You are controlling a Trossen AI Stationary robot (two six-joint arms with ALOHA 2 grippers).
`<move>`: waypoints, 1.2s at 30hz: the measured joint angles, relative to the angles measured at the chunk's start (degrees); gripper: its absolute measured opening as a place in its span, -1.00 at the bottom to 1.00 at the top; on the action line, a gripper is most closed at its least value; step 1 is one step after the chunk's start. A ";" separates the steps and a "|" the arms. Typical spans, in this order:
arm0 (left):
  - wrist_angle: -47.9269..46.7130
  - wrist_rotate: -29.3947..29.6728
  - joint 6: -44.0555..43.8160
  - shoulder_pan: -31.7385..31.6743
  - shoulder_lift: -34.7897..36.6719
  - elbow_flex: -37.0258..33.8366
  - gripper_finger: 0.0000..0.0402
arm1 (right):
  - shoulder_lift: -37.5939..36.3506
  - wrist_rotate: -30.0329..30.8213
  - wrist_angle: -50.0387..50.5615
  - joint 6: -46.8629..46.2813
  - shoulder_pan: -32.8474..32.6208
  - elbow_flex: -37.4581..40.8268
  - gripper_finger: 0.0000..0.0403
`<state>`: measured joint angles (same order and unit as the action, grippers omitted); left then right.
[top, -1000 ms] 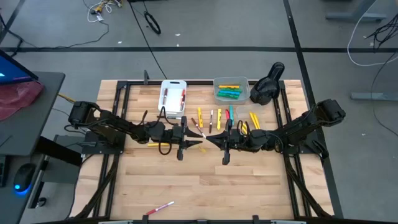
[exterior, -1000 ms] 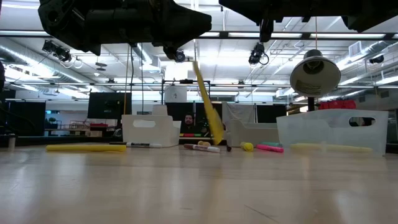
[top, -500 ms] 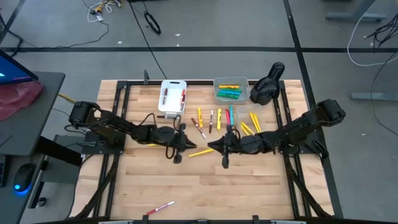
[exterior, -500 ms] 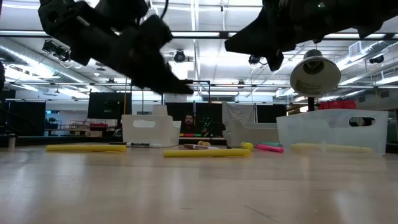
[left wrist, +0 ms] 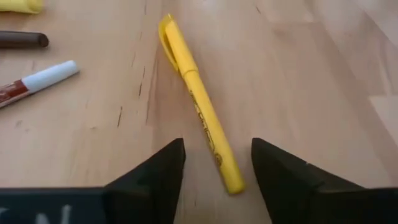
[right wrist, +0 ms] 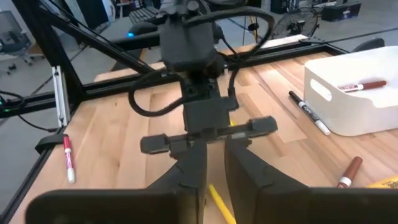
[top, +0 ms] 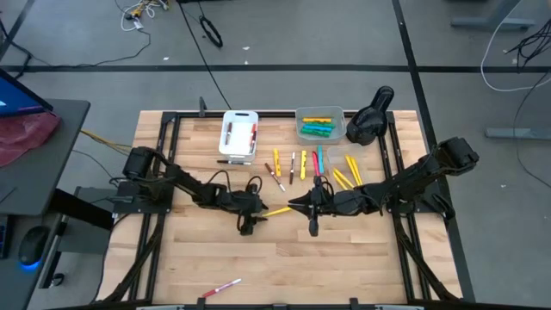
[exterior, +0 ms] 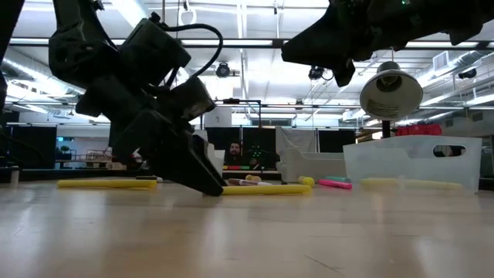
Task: Pick & Place Markers
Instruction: Put the yellow pen into the transparent bin
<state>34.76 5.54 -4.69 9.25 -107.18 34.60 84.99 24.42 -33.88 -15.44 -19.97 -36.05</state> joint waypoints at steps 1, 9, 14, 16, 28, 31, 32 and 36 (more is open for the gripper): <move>-0.37 1.00 -0.30 0.08 -0.11 0.07 -0.10 | 0.00 0.00 0.22 0.00 0.00 0.00 -0.70; -2.78 2.09 -0.71 -1.53 -0.19 0.21 -0.86 | 0.00 -2.01 5.37 -1.89 -0.78 0.00 -0.69; -1.57 2.26 -1.42 -1.96 0.62 -0.05 -0.86 | 0.00 -2.08 13.58 -10.02 -0.79 0.01 -0.69; -1.41 2.73 -1.73 -1.91 1.92 -0.21 -0.86 | 0.00 -2.04 17.85 -14.06 -0.78 0.02 -0.66; 7.17 9.32 -0.81 -2.26 10.32 -0.21 -0.86 | 0.11 2.26 12.58 -17.92 -0.79 6.97 0.10; 12.83 7.19 -0.18 -1.75 10.32 -0.23 -0.86 | 0.15 6.88 1.33 -15.01 -0.79 10.91 0.24; 15.13 6.52 -0.15 -1.57 10.32 -0.21 -0.86 | 0.15 8.10 -2.86 -13.40 -0.79 11.84 0.27; 21.40 4.16 0.39 -0.73 10.34 -0.18 -0.86 | 0.15 9.71 -18.35 -3.34 -0.74 13.31 0.31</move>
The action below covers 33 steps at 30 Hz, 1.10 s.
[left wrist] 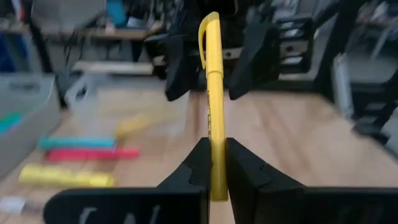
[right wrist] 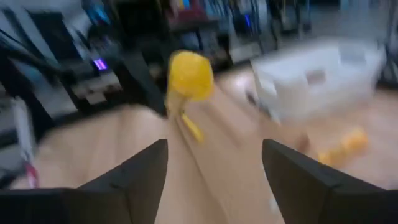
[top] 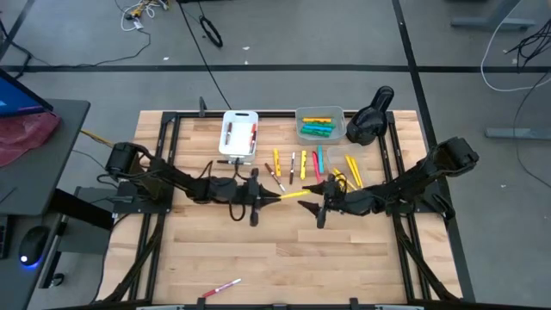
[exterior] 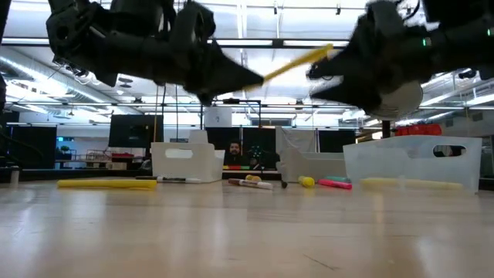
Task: Pick & Place Markers
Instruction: Put the yellow pen into the transparent bin
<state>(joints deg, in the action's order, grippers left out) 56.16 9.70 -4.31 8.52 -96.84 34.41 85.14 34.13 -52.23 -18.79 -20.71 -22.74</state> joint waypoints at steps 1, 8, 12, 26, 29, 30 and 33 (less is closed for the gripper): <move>1.84 -0.65 0.48 0.30 0.00 0.00 -0.85 | -0.01 -0.03 -2.99 2.70 0.00 -0.07 0.31; 4.11 -1.52 1.96 1.11 0.07 0.02 -0.85 | -0.02 -6.41 -9.75 13.64 -0.02 -3.45 0.15; 4.16 -1.55 1.96 1.09 0.07 0.02 -0.83 | -0.02 -9.06 -8.59 13.56 -0.02 -4.92 -0.04; 3.10 -0.85 0.57 0.86 0.11 0.09 -0.54 | -2.35 -8.80 3.58 2.92 -0.85 -5.40 -0.80; 1.43 -0.23 0.89 0.87 0.11 0.09 -0.39 | -7.73 -6.88 20.61 -2.21 -0.73 -8.73 -0.80; 0.71 0.21 0.91 0.74 0.11 0.09 -0.34 | -9.67 -5.95 28.47 -3.79 -0.70 -10.64 -0.80; -1.20 0.62 0.63 0.40 0.11 0.09 -0.21 | -15.01 -5.00 54.42 -8.65 -0.09 -18.88 -0.80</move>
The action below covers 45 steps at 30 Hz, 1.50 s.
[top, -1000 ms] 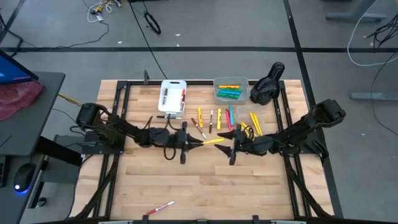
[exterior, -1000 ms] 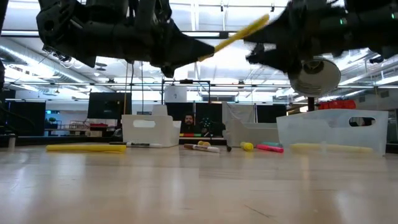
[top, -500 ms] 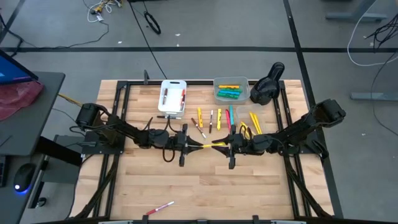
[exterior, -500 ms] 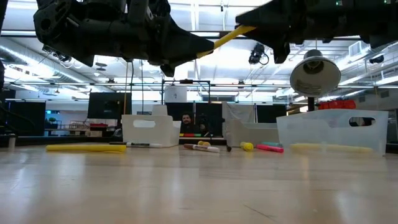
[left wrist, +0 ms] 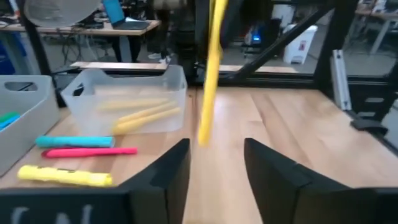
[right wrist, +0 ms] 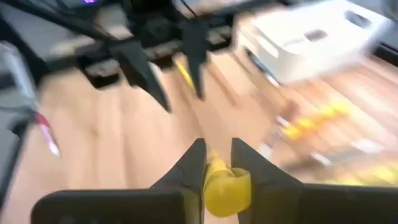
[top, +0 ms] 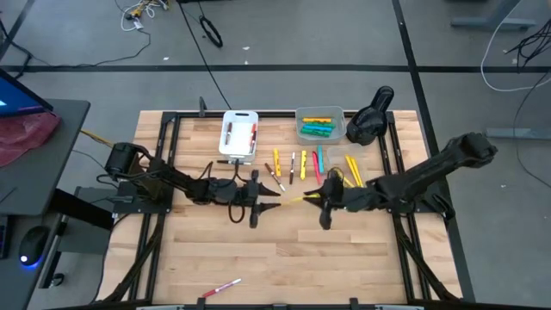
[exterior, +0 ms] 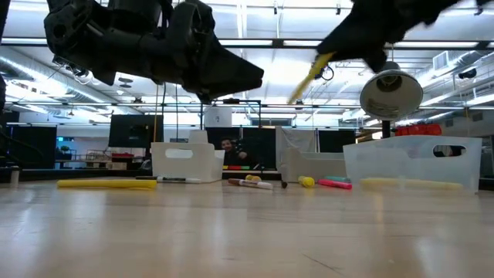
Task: Pick & Place Markers
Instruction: Put the yellow pen into the transparent bin, then put the pink marker pen into the white bin
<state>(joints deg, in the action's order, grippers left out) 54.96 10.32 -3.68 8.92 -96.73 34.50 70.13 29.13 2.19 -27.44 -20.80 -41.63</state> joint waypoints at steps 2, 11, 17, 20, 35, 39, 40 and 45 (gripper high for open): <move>-0.74 0.16 -0.11 -0.25 0.00 0.00 -0.15 | -2.00 0.31 16.75 -3.99 1.22 -6.31 -0.80; -1.26 0.00 -0.13 -0.45 0.00 -0.01 -0.11 | -3.71 -4.33 62.13 -15.42 12.84 -21.05 -0.80; -1.85 0.00 -0.13 -0.45 0.00 0.00 -0.12 | -3.48 -16.12 64.02 -9.68 24.48 -18.37 -0.80; -2.10 -0.02 -0.15 -0.45 0.00 0.00 -0.12 | -3.48 -21.00 62.91 -6.21 28.99 -16.12 -0.80; -3.39 0.09 -0.17 -0.47 0.00 0.00 -0.12 | -2.63 -32.83 49.96 -0.47 40.01 -1.50 -0.77; -3.17 0.16 -0.17 -0.52 0.00 0.00 -0.12 | -1.54 -32.06 49.61 1.71 40.18 -0.91 -0.70; -3.10 0.16 -0.20 -0.52 0.00 -0.01 -0.12 | -1.43 -31.55 49.11 2.14 40.18 -0.75 -0.66; -3.04 0.16 -0.58 -0.52 0.00 0.00 -0.12 | -1.47 -30.89 45.62 3.92 40.18 -0.79 -0.37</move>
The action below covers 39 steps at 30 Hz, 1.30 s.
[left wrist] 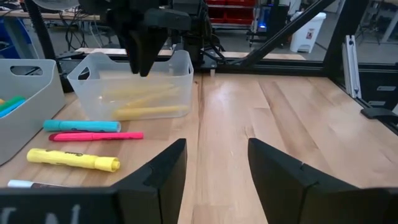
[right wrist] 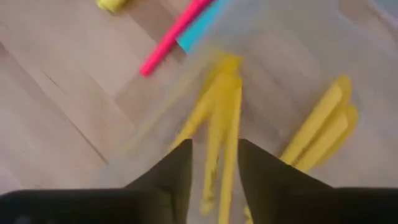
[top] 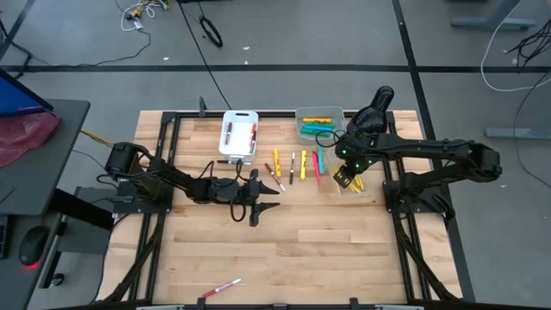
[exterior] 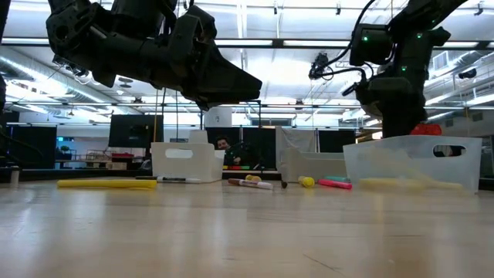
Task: Pick & Place Markers
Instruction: Put the pink marker pen into the white bin
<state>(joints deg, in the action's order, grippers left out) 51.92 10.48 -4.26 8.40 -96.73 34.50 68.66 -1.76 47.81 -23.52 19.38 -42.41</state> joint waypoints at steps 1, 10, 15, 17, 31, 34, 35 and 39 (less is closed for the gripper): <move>0.00 0.00 -0.01 0.01 0.00 -0.01 -0.12 | 0.00 0.00 -0.96 0.50 0.00 0.00 -0.30; 0.00 0.00 -0.06 0.22 0.00 -0.01 -0.12 | -3.50 5.41 -1.83 -2.71 -1.77 -2.21 -0.07; 0.00 0.07 1.82 2.80 0.11 0.00 -0.12 | -9.50 16.45 -5.79 -2.64 -8.82 -3.69 -0.17; -0.13 0.09 3.54 4.86 0.81 -0.02 -0.12 | -11.66 19.96 -9.13 -2.22 -12.92 -3.69 -0.22; -14.17 33.70 19.86 28.35 14.34 1.73 -0.12 | -1.75 30.31 -61.78 19.44 -43.02 4.00 -0.58; -27.29 40.48 17.33 33.68 15.96 5.64 -0.12 | 3.84 30.32 -71.11 18.93 -44.86 6.98 -0.64; -31.90 41.66 14.39 34.98 16.12 7.02 -0.12 | 5.74 30.36 -73.62 18.11 -45.18 7.63 -0.65; -47.30 39.63 -4.14 38.48 16.16 11.90 -0.11 | 12.85 30.41 -79.40 14.06 -45.91 8.96 -0.70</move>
<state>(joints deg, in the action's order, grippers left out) 4.62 50.12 -8.40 46.88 -80.57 46.40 81.51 28.66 -31.59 -9.46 -26.53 -33.45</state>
